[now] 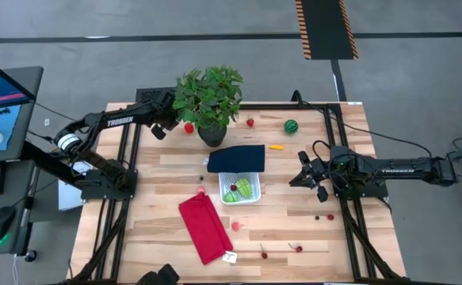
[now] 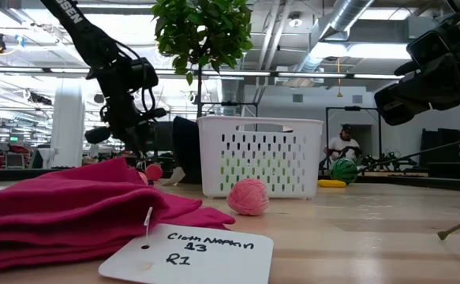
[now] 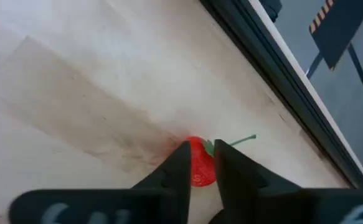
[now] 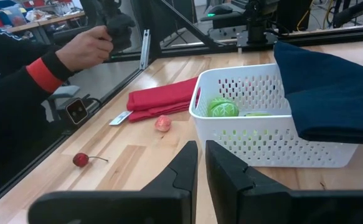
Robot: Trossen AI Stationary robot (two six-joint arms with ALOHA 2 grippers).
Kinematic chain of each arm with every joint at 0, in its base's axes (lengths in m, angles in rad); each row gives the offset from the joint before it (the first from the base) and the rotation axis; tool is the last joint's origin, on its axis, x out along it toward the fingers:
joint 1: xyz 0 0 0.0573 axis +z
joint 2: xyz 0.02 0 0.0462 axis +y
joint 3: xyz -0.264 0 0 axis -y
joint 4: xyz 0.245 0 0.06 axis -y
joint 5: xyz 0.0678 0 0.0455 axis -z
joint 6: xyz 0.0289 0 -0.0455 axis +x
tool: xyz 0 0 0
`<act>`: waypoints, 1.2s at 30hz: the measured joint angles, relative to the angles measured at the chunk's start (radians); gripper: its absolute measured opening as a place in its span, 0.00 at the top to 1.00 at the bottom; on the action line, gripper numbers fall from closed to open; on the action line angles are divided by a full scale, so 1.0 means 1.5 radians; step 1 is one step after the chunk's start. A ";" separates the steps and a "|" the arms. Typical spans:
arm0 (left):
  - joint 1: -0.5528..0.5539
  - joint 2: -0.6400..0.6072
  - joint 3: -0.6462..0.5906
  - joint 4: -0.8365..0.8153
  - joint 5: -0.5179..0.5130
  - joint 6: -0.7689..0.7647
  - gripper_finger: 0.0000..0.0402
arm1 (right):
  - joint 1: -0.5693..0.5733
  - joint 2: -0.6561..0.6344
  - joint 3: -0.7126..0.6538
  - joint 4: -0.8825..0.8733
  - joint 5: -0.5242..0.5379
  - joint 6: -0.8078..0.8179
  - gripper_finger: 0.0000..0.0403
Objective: Pick and placing Produce into tupperware
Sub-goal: Put the left strawberry into the bin
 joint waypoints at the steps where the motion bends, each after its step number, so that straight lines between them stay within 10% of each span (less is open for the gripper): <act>1: 0.000 0.000 0.000 0.000 -0.003 0.001 0.82 | 0.000 0.000 0.000 0.000 0.000 0.000 0.86; 11: 0.000 0.000 0.000 0.019 -0.051 0.215 0.64 | 0.000 0.000 0.000 0.000 0.000 0.000 0.86; 36: -0.014 0.001 0.000 0.087 0.034 0.726 0.63 | 0.000 0.000 0.000 0.000 0.000 0.000 0.86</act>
